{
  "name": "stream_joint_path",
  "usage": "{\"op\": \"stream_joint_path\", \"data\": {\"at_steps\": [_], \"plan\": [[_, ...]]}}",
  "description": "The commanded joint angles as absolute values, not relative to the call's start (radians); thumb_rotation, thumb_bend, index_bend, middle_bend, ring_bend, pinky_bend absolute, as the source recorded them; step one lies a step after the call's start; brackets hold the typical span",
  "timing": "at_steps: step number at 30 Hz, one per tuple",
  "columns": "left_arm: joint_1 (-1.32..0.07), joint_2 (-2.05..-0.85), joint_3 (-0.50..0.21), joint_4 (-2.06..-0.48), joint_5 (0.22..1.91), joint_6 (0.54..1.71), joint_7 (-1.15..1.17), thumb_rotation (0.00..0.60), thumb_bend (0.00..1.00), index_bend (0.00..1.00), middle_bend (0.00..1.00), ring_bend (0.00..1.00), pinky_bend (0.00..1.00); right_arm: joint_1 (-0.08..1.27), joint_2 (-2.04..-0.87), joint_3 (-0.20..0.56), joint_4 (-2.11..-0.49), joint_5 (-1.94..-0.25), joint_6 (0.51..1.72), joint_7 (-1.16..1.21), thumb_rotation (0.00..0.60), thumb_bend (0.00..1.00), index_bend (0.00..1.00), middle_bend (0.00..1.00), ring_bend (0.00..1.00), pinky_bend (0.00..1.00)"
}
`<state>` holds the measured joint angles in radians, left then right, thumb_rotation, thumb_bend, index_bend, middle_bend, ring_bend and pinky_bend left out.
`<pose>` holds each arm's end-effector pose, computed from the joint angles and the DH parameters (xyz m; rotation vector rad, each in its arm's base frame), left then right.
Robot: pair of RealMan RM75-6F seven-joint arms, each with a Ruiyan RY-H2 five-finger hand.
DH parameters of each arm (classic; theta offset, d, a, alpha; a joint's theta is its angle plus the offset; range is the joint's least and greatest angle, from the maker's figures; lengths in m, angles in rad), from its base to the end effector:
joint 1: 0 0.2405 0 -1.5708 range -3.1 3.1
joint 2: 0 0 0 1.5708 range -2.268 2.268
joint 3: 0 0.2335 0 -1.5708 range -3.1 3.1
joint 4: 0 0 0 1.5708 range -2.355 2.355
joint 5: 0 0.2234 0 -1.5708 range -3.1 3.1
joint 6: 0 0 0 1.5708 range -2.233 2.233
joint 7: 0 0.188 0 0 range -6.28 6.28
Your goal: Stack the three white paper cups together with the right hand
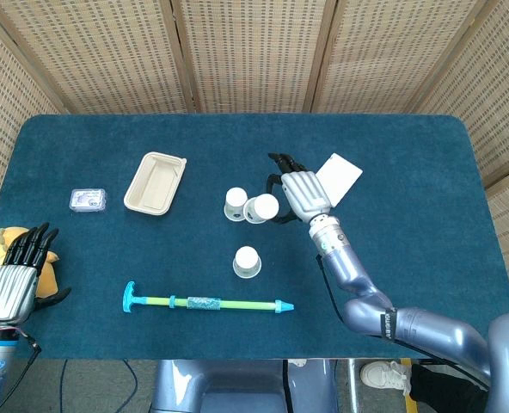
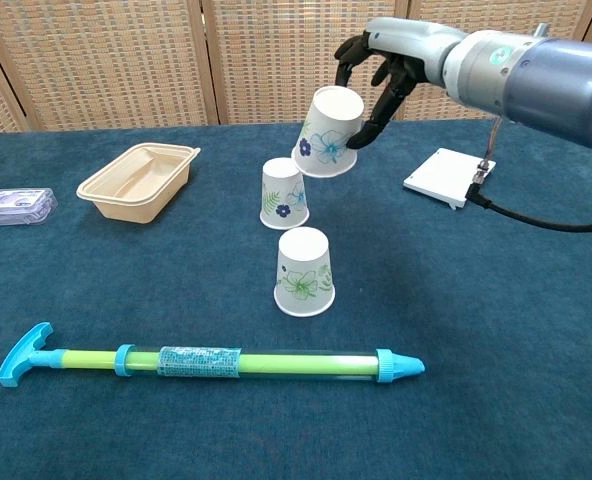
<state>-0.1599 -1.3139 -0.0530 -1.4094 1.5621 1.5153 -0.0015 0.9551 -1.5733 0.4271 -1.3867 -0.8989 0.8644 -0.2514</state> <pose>-0.2838 0.2480 0.0968 -1.4522 -0.8045 -1.0072 -0.0291 -0.4494 -0.0084 1.6937 -1.0940 1.1953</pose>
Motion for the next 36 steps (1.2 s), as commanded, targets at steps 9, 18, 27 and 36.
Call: {"op": "stream_joint_path", "data": {"at_steps": [9, 18, 27, 36], "plan": [[-0.170, -1.316, -0.060, -1.401, 1.537, 1.487, -0.012, 0.600, 0.00, 0.00, 0.00, 0.00, 0.06, 1.052, -1.680, 0.444, -1.201, -0.885, 0.811, -0.213, 0.600, 0.25, 0.57, 0.15, 0.03, 0.24], [-0.174, -1.320, -0.064, -1.390, 1.530, 1.480, -0.024, 0.600, 0.00, 0.00, 0.00, 0.00, 0.06, 1.099, -1.725, 0.446, -1.094, -0.876, 0.766, -0.185, 0.600, 0.25, 0.57, 0.15, 0.03, 0.24], [-0.181, -1.321, -0.067, -1.385, 1.510, 1.457, -0.028, 0.600, 0.00, 0.00, 0.00, 0.00, 0.06, 1.159, -1.805, 0.442, -0.944, -0.894, 0.712, -0.139, 0.600, 0.25, 0.57, 0.15, 0.03, 0.24], [-0.186, -1.328, -0.057, -1.386, 1.521, 1.451, -0.019, 0.600, 0.00, 0.00, 0.00, 0.00, 0.06, 1.200, -1.857, 0.442, -0.833, -0.894, 0.671, -0.126, 0.600, 0.23, 0.12, 0.00, 0.00, 0.17]]}}
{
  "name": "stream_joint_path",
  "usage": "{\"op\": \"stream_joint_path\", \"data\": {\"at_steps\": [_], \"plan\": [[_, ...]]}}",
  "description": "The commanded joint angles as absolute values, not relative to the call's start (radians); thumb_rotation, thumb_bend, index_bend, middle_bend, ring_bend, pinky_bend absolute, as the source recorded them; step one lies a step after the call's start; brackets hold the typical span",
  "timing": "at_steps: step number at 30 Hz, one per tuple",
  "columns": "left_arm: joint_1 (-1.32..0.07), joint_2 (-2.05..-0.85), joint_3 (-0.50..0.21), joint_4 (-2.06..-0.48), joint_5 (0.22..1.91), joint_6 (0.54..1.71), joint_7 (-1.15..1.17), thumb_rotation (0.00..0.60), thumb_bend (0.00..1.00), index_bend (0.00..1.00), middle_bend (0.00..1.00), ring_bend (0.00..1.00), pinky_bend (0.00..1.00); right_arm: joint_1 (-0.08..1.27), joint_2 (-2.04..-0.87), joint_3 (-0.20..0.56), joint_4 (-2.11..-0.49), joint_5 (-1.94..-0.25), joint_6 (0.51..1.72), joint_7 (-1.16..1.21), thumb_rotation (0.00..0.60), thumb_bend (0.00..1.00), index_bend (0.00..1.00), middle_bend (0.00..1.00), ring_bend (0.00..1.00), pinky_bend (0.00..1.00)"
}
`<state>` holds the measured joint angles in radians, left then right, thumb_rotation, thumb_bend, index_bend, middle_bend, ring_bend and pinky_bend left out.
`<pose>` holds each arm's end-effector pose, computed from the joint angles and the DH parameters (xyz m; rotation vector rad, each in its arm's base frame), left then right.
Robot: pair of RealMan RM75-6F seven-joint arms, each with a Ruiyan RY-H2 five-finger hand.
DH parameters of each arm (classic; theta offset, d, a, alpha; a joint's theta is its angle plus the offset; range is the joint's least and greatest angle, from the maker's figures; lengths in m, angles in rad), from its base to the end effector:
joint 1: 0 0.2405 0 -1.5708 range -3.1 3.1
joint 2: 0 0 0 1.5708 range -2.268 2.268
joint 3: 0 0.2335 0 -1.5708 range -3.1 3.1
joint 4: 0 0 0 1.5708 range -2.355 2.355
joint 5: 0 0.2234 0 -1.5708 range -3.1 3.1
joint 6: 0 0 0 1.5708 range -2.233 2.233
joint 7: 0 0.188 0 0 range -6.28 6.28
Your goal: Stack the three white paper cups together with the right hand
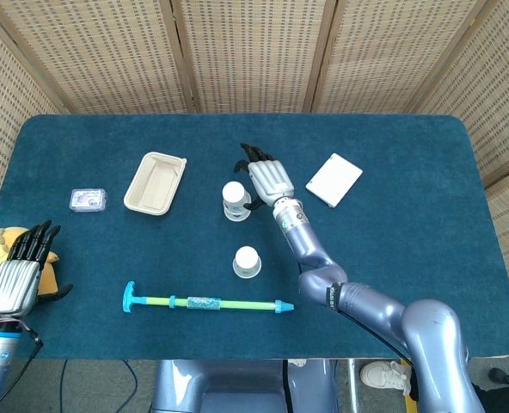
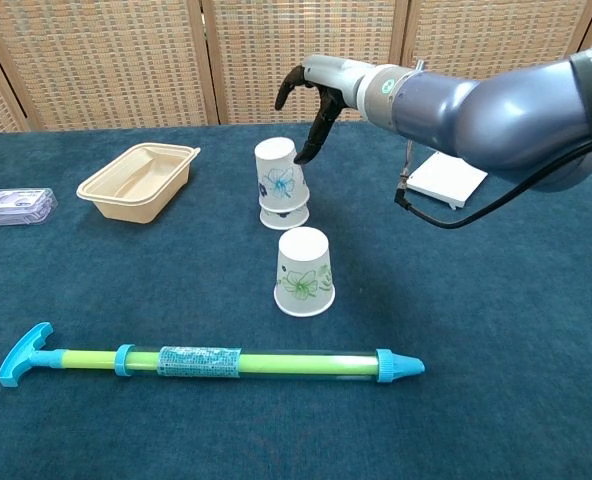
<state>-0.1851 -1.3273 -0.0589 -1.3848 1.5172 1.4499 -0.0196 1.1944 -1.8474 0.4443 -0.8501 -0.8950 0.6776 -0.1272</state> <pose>-0.2929 0.2585 0.0883 -1.4572 -0.8582 -0.9699 -0.0028 -0.5010 -0.0661 1.7294 -1.1004 1.1243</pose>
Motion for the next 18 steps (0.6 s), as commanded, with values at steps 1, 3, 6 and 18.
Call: {"op": "stream_joint_path", "data": {"at_steps": [1, 3, 6, 18], "plan": [[-0.185, -1.328, -0.055, -1.386, 1.523, 1.452, -0.019, 0.600, 0.00, 0.00, 0.00, 0.00, 0.06, 1.198, -1.857, 0.439, -0.831, -0.894, 0.675, -0.130, 0.600, 0.23, 0.12, 0.00, 0.00, 0.17], [-0.185, -1.328, -0.055, -1.386, 1.527, 1.455, -0.020, 0.600, 0.00, 0.00, 0.00, 0.00, 0.06, 1.187, -1.850, 0.432, -0.836, -0.897, 0.687, -0.137, 0.600, 0.23, 0.12, 0.00, 0.00, 0.17], [-0.185, -1.327, -0.054, -1.388, 1.529, 1.458, -0.021, 0.600, 0.00, 0.00, 0.00, 0.00, 0.06, 1.150, -1.814, 0.419, -0.888, -0.902, 0.721, -0.149, 0.600, 0.23, 0.13, 0.00, 0.00, 0.17], [-0.171, -1.299, -0.061, -1.420, 1.533, 1.497, -0.029, 0.600, 0.00, 0.00, 0.00, 0.00, 0.06, 0.963, -1.567, 0.377, -1.336, -0.879, 0.881, -0.219, 0.600, 0.22, 0.27, 0.00, 0.00, 0.16]]}}
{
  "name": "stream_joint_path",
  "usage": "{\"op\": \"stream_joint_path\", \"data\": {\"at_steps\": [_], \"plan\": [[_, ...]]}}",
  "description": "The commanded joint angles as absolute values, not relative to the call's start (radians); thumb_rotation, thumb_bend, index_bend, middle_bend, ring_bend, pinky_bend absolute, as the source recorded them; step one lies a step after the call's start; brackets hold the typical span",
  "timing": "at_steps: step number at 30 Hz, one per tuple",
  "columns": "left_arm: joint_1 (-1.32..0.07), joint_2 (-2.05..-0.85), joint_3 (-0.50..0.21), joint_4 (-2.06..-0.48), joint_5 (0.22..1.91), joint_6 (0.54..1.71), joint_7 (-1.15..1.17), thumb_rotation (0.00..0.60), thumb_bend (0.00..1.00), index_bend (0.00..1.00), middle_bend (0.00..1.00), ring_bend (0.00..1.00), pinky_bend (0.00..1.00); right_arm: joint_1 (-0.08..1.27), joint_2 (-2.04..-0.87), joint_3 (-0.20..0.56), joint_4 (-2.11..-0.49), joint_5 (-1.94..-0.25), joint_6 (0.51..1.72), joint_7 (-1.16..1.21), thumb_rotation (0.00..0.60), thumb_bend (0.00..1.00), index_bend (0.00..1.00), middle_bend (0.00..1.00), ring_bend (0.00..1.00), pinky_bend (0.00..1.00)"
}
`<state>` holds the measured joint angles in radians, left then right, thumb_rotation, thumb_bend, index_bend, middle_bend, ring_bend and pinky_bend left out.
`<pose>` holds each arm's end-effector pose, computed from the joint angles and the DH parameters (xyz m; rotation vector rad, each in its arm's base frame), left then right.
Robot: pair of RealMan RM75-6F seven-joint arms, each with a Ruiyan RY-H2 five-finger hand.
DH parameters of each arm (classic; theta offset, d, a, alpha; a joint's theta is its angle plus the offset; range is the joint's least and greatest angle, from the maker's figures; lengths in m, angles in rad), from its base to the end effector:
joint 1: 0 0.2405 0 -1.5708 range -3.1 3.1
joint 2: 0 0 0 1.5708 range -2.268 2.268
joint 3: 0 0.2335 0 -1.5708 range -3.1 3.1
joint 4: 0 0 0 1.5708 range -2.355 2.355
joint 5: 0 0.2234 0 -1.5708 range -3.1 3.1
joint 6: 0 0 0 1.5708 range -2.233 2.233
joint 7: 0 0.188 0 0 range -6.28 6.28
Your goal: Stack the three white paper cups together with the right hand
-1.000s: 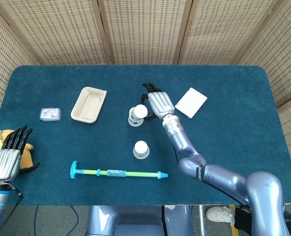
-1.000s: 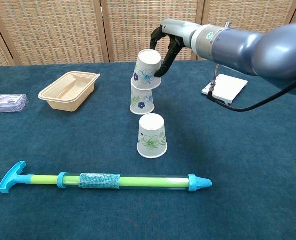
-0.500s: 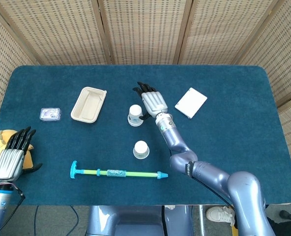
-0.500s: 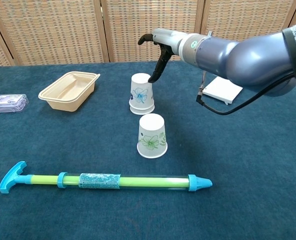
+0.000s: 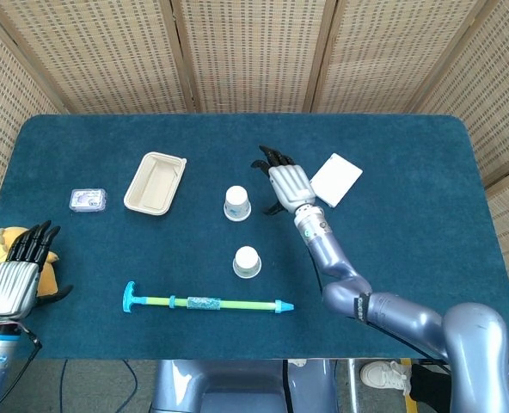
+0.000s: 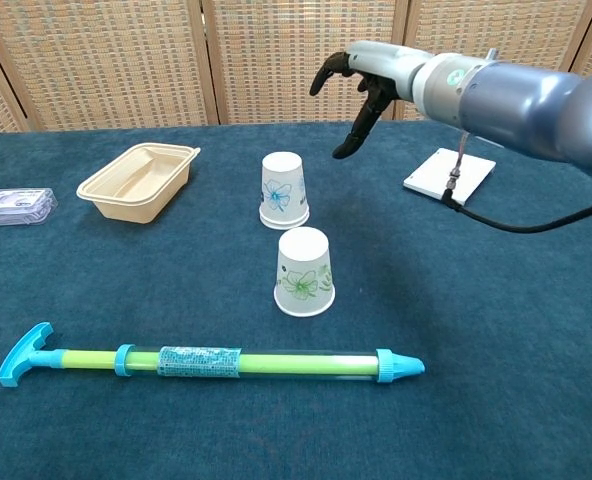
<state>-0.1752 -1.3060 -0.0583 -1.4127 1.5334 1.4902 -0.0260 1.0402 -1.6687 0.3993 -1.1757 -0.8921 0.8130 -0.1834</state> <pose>-0.2867 0.2545 0.0979 -1.4408 -0.8379 -1.0068 -0.0320 -0.4727 -0.0304 1.6960 -1.0935 1.1554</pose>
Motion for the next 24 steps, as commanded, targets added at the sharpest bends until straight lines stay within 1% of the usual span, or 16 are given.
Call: {"op": "stream_joint_path", "data": {"at_steps": [1, 2, 6, 9, 12, 17, 24], "plan": [[-0.170, -1.297, -0.060, -1.422, 1.533, 1.498, -0.030, 0.600, 0.00, 0.00, 0.00, 0.00, 0.06, 0.955, -1.555, 0.371, -1.355, -0.879, 0.885, -0.225, 0.600, 0.22, 0.27, 0.00, 0.00, 0.16], [-0.169, -1.292, -0.059, -1.426, 1.534, 1.498, -0.033, 0.600, 0.00, 0.00, 0.00, 0.00, 0.06, 0.933, -1.520, 0.353, -1.412, -0.877, 0.897, -0.244, 0.600, 0.23, 0.27, 0.00, 0.00, 0.15], [-0.167, -1.280, -0.053, -1.438, 1.537, 1.494, -0.032, 0.600, 0.00, 0.00, 0.00, 0.00, 0.06, 0.881, -1.429, 0.305, -1.552, -0.847, 0.912, -0.292, 0.600, 0.24, 0.27, 0.00, 0.00, 0.15], [-0.166, -1.274, -0.046, -1.450, 1.548, 1.497, -0.023, 0.600, 0.00, 0.00, 0.00, 0.00, 0.06, 0.851, -1.379, 0.274, -1.640, -0.829, 0.926, -0.315, 0.600, 0.24, 0.27, 0.00, 0.00, 0.14], [-0.164, -1.271, -0.038, -1.462, 1.566, 1.507, -0.010, 0.600, 0.00, 0.00, 0.00, 0.00, 0.06, 0.827, -1.357, 0.252, -1.703, -0.830, 0.950, -0.324, 0.600, 0.24, 0.27, 0.00, 0.00, 0.14], [-0.159, -1.271, -0.024, -1.480, 1.598, 1.523, 0.012, 0.600, 0.00, 0.00, 0.00, 0.00, 0.06, 0.798, -1.373, 0.212, -1.775, -0.869, 0.996, -0.334, 0.600, 0.24, 0.27, 0.00, 0.00, 0.13], [-0.153, -1.269, -0.012, -1.487, 1.626, 1.541, 0.016, 0.600, 0.00, 0.00, 0.00, 0.00, 0.06, 0.801, -1.481, 0.200, -1.751, -0.890, 1.021, -0.328, 0.600, 0.24, 0.27, 0.00, 0.00, 0.13]]}}
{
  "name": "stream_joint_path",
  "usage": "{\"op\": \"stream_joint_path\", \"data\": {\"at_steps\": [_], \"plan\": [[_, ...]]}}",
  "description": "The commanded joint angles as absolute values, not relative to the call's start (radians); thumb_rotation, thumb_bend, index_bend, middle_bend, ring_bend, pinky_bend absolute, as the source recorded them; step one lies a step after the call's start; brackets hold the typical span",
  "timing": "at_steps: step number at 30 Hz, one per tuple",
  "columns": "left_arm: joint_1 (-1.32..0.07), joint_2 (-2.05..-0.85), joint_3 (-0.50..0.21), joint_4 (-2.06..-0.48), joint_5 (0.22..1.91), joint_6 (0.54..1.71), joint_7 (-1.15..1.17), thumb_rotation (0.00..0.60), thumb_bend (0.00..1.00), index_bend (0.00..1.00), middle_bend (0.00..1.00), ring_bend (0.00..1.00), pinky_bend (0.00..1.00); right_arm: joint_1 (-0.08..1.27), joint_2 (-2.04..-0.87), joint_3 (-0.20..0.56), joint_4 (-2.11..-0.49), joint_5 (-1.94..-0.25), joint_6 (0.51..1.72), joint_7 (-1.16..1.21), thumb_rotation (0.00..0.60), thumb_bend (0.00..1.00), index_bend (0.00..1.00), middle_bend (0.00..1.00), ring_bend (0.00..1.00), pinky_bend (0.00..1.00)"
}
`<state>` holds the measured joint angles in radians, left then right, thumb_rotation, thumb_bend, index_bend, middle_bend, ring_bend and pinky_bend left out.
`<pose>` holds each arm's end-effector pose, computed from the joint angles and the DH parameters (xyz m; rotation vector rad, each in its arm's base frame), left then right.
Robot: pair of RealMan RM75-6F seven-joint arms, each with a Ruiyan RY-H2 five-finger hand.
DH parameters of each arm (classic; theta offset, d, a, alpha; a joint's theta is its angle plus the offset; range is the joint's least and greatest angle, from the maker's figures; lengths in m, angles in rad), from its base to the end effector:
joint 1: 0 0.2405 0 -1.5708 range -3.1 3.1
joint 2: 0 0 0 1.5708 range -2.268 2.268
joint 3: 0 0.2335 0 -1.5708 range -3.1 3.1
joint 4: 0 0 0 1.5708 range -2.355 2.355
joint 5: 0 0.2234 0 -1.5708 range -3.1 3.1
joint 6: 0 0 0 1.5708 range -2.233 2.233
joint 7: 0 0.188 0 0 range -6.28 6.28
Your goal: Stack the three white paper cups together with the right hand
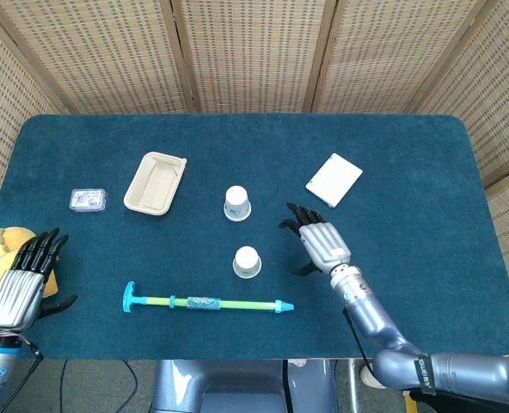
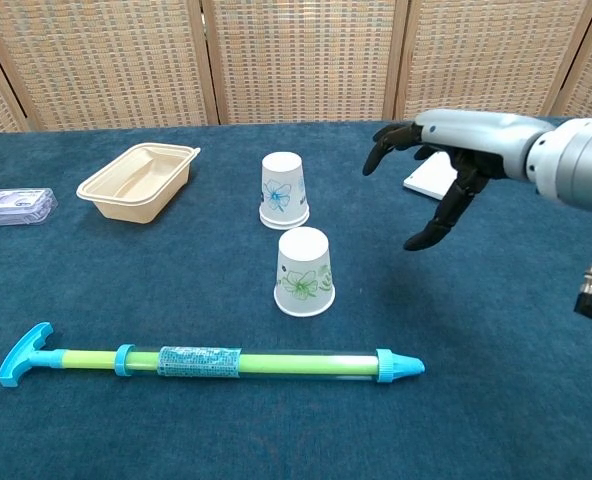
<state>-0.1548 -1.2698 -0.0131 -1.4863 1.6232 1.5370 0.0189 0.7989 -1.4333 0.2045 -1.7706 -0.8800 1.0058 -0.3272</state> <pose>-0.2666 0.2345 0.0955 -1.5154 -0.8000 -1.0371 -0.0796 -0.3519 -0.0256 1.7950 -1.2286 1.0262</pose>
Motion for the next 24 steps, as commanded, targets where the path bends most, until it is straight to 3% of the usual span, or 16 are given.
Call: {"op": "stream_joint_path", "data": {"at_steps": [1, 24], "plan": [[-0.153, -1.268, -0.012, -1.487, 1.626, 1.542, 0.015, 0.600, 0.00, 0.00, 0.00, 0.00, 0.06, 0.802, -1.489, 0.200, -1.746, -0.889, 1.021, -0.329, 0.600, 0.24, 0.27, 0.00, 0.00, 0.13], [-0.157, -1.270, -0.009, -1.481, 1.629, 1.527, 0.004, 0.600, 0.00, 0.00, 0.00, 0.00, 0.06, 0.858, -1.648, 0.229, -1.599, -0.859, 0.965, -0.330, 0.600, 0.24, 0.34, 0.00, 0.00, 0.13]]}}
